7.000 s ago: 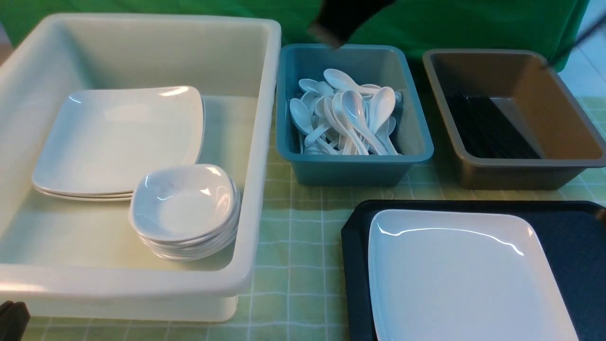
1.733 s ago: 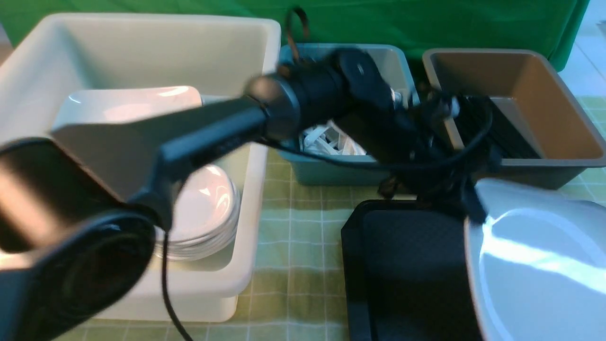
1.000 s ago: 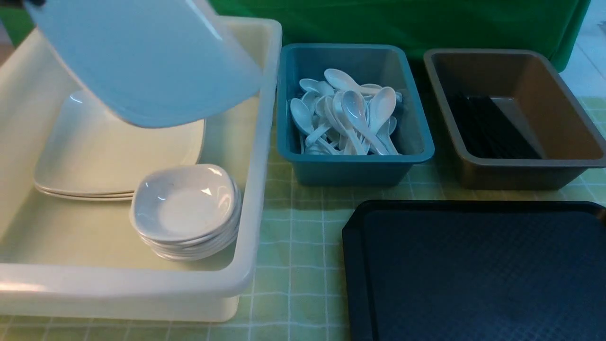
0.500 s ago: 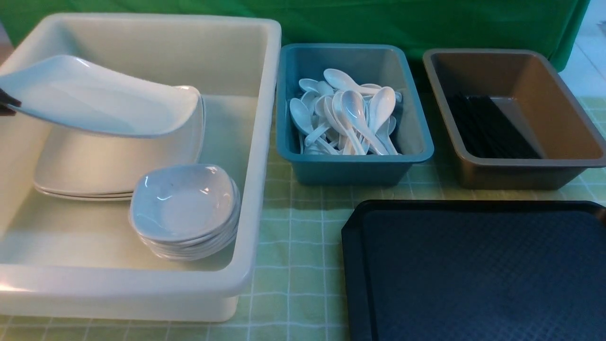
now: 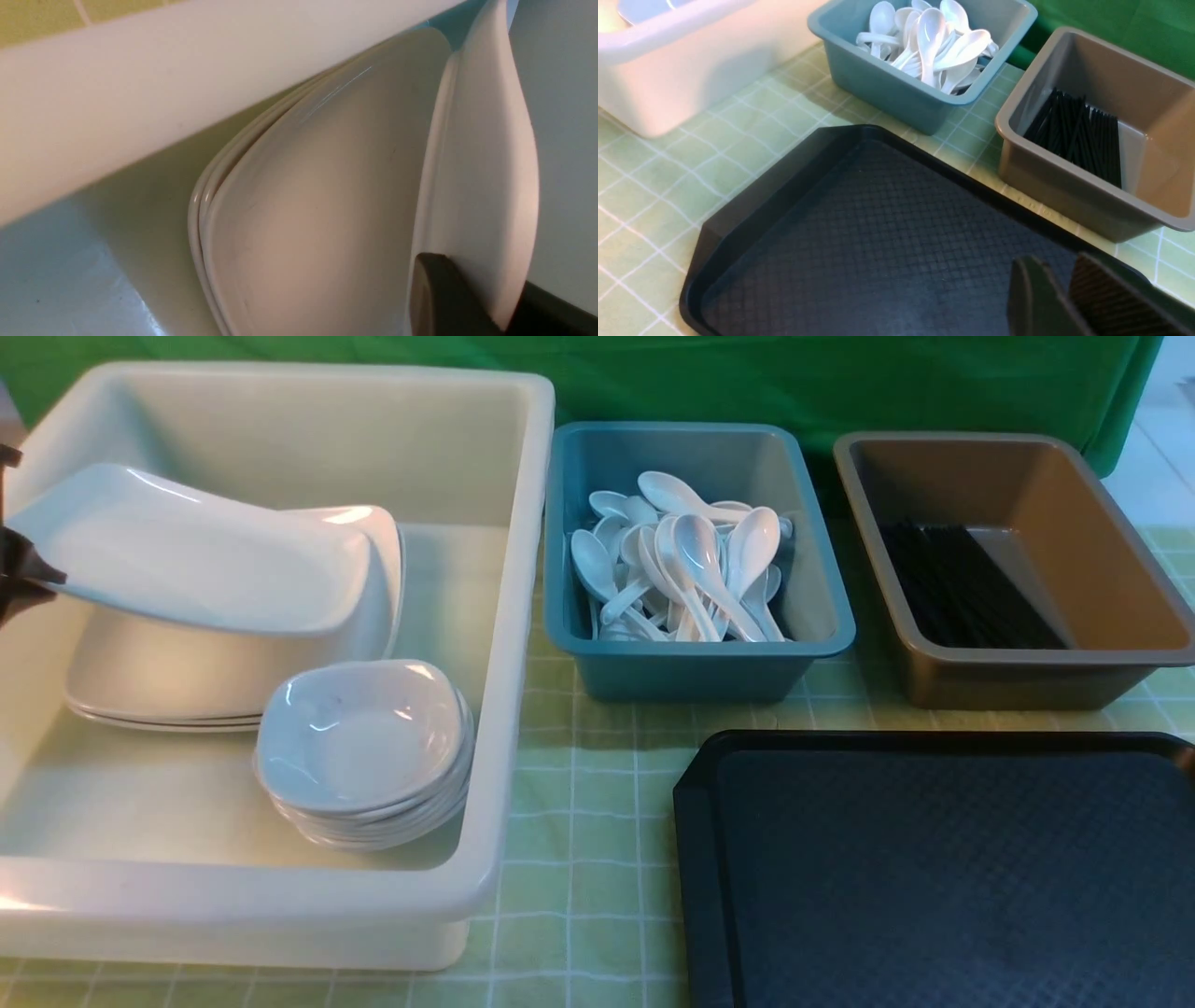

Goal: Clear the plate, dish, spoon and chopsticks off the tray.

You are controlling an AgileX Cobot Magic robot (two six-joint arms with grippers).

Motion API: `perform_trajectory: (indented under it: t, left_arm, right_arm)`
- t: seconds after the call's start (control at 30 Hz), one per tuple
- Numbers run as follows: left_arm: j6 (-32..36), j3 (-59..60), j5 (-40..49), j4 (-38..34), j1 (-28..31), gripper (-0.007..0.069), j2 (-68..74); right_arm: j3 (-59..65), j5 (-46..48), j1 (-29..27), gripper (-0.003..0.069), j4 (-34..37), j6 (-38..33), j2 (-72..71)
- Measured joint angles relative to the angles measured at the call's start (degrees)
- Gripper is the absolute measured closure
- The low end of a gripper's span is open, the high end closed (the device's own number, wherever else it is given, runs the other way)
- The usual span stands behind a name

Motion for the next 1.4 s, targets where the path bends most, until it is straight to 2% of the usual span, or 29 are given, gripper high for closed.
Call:
perform_trajectory:
  t: [0.1, 0.27, 0.47, 0.57, 0.8, 0.9, 0.97, 1.07, 1.13, 1.27, 1.37, 1.4]
  left_arm:
    - [1.8, 0.9, -0.2, 0.0, 0.0, 0.0531, -0.1]
    - [8.0, 2.7, 2.9, 0.0, 0.0, 0.0370, -0.1]
    - [15.1, 2.7, 5.8, 0.0, 0.0, 0.0244, -0.1]
    - [17.6, 2.7, 7.0, 0.0, 0.0, 0.0216, -0.1]
    - [21.1, 2.6, 8.5, 0.0, 0.0, 0.0212, -0.4]
    - [22.6, 2.5, 8.7, 0.0, 0.0, 0.0228, -0.9]
    - [24.6, 1.9, 10.0, 0.0, 0.0, 0.0284, -1.7]
    - [31.4, -1.8, 17.1, 1.8, 0.0, 0.0482, -4.1]
    - [35.4, -4.0, 21.8, 2.9, 0.0, 0.0581, -5.8]
    - [40.4, -5.7, 27.0, 3.2, 0.0, 0.0627, -8.8]
    - [43.0, -6.1, 29.7, 3.4, 0.0, 0.0635, -12.6]
    - [43.1, -6.1, 29.7, 3.5, 0.0, 0.0635, -12.9]
  right_arm:
    - [0.0, 0.0, 0.0, 0.0543, 0.0, 0.0, 0.0]
    - [0.0, 0.0, 0.0, 0.0543, 0.0, 0.0, 0.0]
    - [0.0, 0.0, 0.0, 0.0538, 0.0, 0.0, 0.0]
    - [0.0, -0.1, 0.0, 0.0535, 0.0, 0.0, 0.0]
    - [0.0, -0.1, 0.0, 0.0535, 0.0, 0.0, 0.0]
    - [0.0, -0.1, 0.0, 0.0533, 0.0, 0.0, 0.0]
    - [0.0, 0.4, 0.0, 0.0533, 0.0, 0.0, 0.0]
    - [0.0, 5.6, 0.0, 0.0533, 0.7, 1.6, 0.0]
    - [0.1, 8.3, 0.0, 0.0545, 1.7, 2.9, -0.1]
    - [1.3, 7.0, 0.0, 0.0613, 3.8, 3.0, -0.7]
    - [7.4, -6.1, 0.0, 0.0650, 4.3, 2.9, -1.0]
    - [7.9, -7.0, 0.0, 0.0650, 4.3, 2.9, -1.0]
